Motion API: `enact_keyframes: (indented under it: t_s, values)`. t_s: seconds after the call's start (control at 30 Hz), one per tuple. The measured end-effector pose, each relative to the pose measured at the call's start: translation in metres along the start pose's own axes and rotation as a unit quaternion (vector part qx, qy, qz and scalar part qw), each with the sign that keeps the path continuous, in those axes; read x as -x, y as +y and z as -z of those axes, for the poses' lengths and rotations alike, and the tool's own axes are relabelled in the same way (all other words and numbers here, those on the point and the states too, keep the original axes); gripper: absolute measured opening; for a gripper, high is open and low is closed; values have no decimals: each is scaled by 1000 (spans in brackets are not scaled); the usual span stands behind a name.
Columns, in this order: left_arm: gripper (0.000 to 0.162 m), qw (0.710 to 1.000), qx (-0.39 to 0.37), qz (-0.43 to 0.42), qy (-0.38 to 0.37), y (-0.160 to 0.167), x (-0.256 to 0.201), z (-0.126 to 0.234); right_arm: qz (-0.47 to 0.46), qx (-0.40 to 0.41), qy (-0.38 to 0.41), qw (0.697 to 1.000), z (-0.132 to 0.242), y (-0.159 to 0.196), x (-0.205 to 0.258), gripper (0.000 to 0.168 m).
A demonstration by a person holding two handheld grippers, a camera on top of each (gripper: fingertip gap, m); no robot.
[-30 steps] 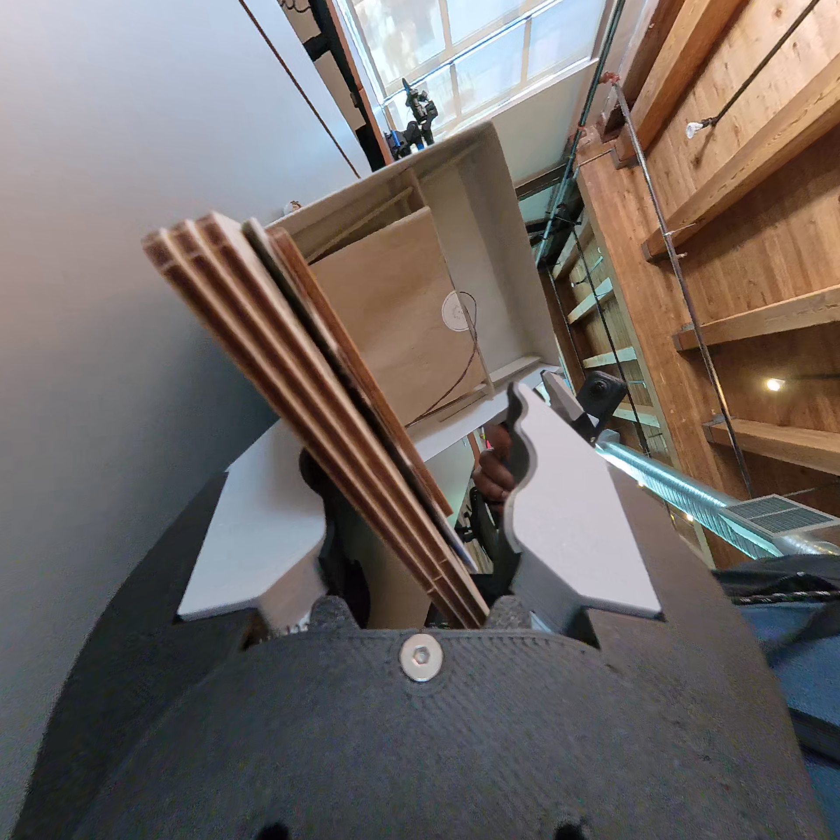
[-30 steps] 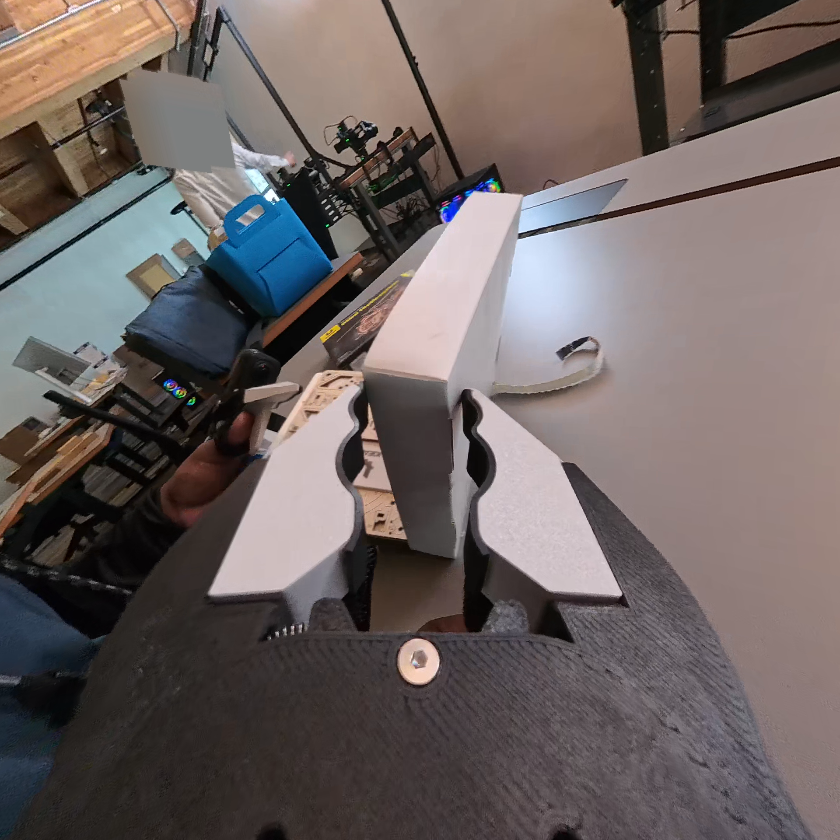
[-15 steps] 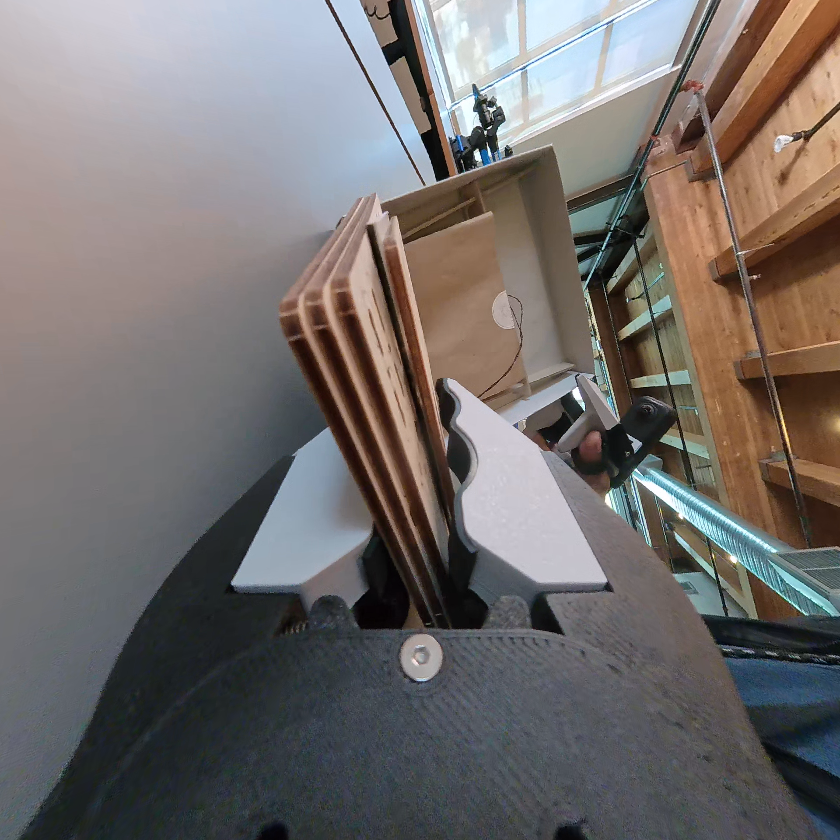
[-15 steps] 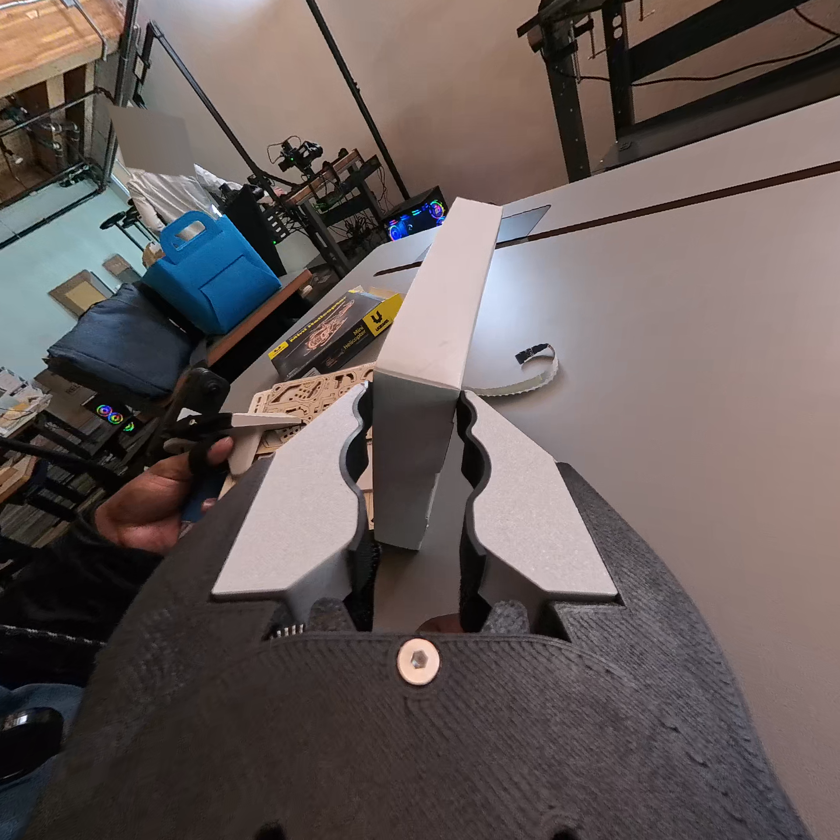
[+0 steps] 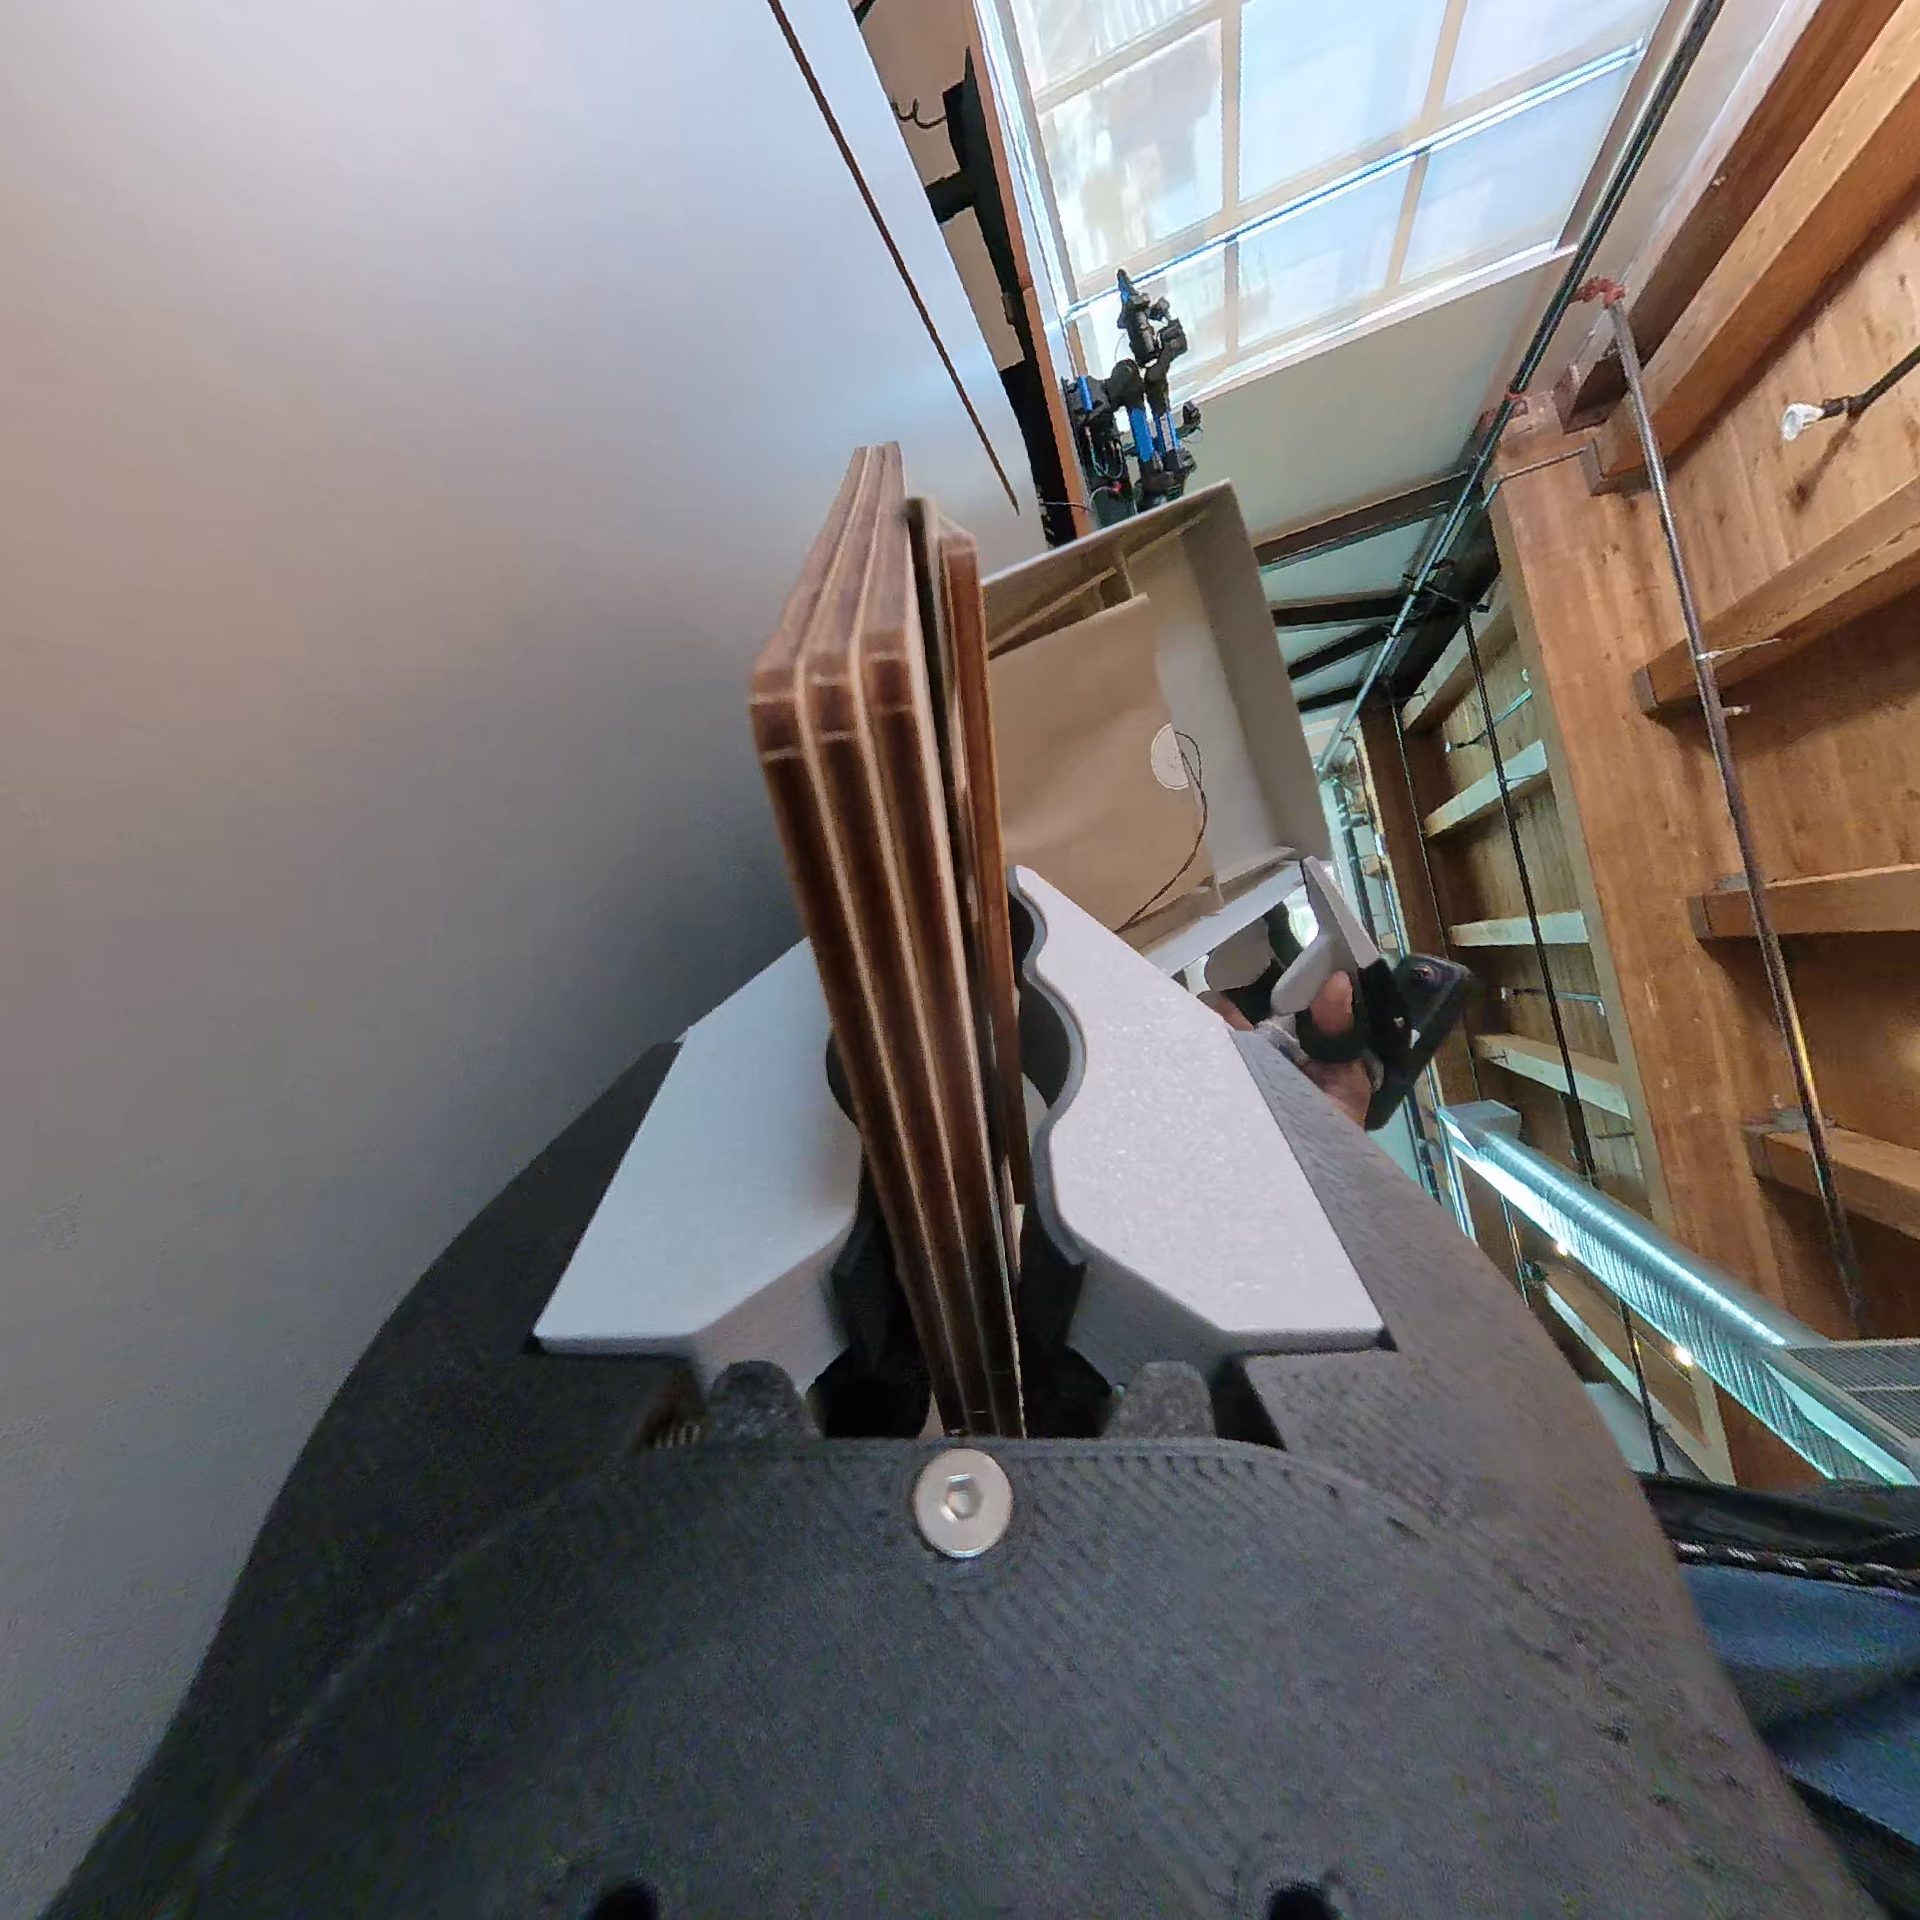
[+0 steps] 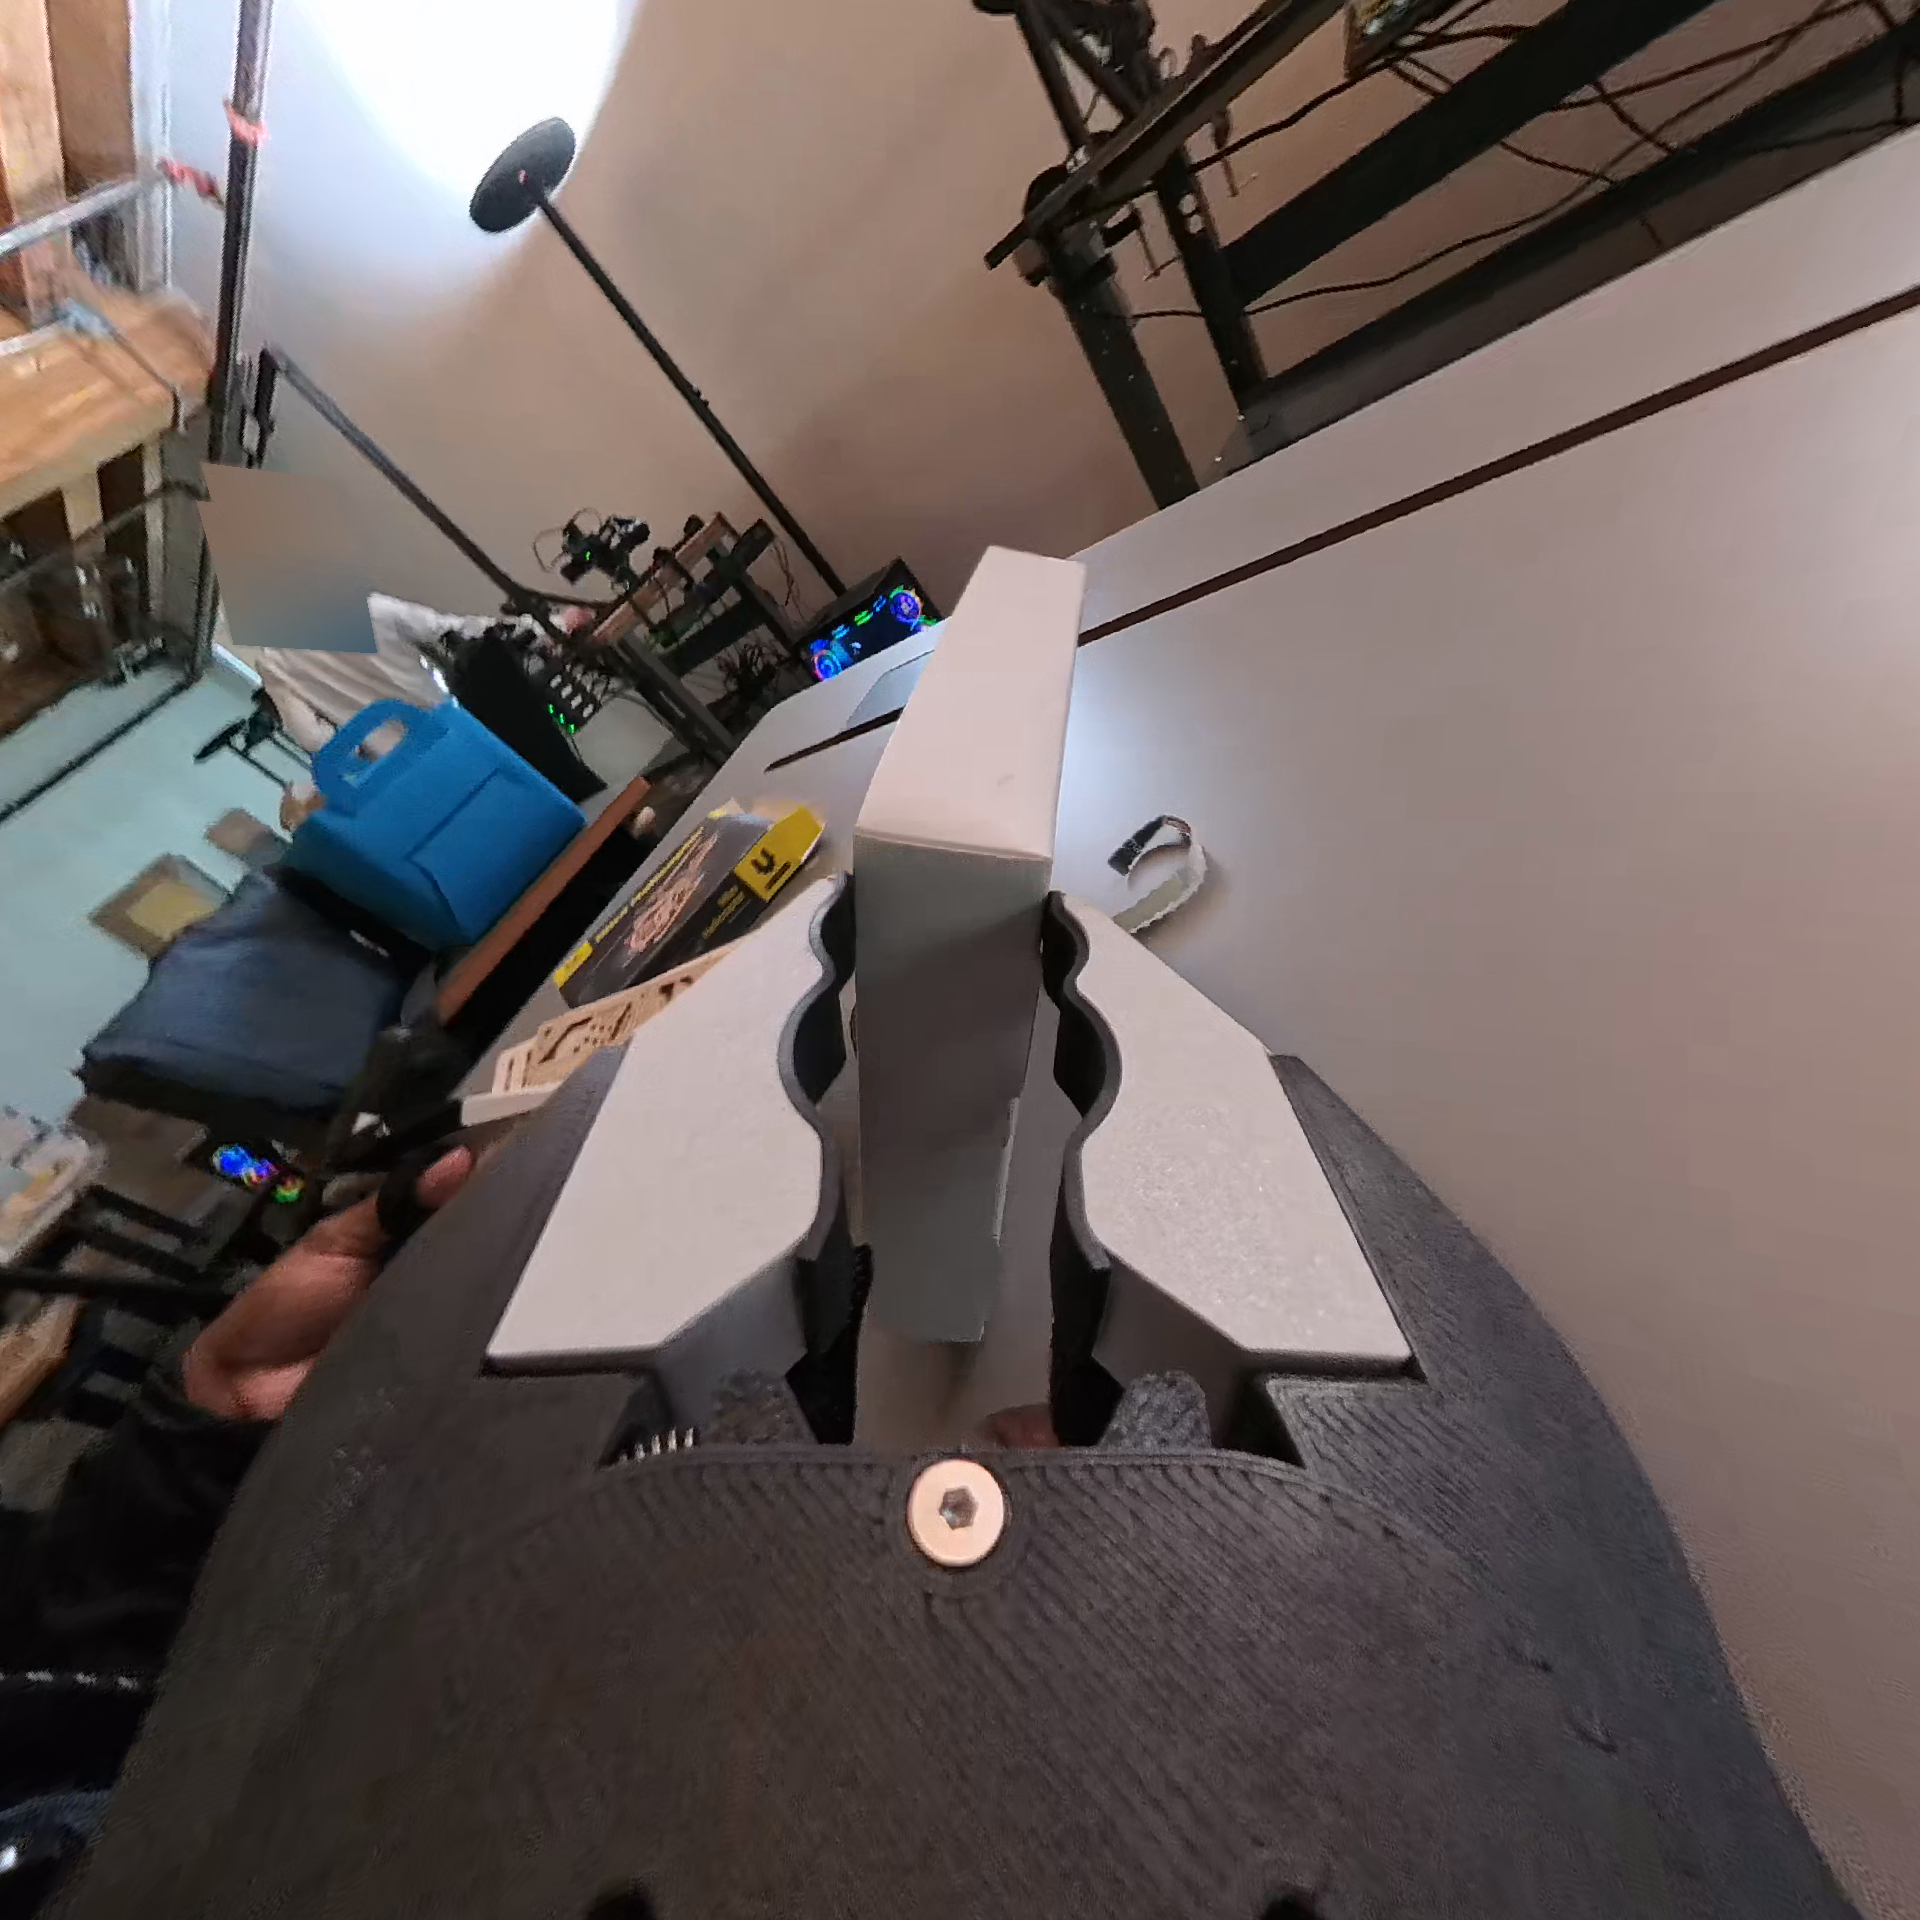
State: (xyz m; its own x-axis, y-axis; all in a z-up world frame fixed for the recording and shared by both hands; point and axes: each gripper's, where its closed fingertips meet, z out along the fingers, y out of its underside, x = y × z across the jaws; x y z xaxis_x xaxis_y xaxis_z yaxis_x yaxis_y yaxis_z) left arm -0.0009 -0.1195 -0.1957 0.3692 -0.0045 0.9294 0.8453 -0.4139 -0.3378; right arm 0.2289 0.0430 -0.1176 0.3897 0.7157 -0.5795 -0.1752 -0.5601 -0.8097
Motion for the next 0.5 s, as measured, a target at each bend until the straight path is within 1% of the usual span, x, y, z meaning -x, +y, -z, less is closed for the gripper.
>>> enact_keyframes:
  t_s: [0.13, 0.27, 0.37, 0.5]
  values:
    - [15, 1000, 0, -1, -7, -6, 3, 1, -85, -16, 23, 996, 5, -14, -48, 35]
    - [15, 1000, 0, -1, -12, -11, 5, -2, -192, 0, 56, 980, 7, -13, -102, 35]
    - [15, 1000, -1, 3, -16, -17, 7, -7, -215, 25, 84, 973, 6, -8, -131, 34]
    - [16, 1000, 3, 13, -16, -21, 8, -17, -205, 49, 124, 970, 7, -5, -154, 33]
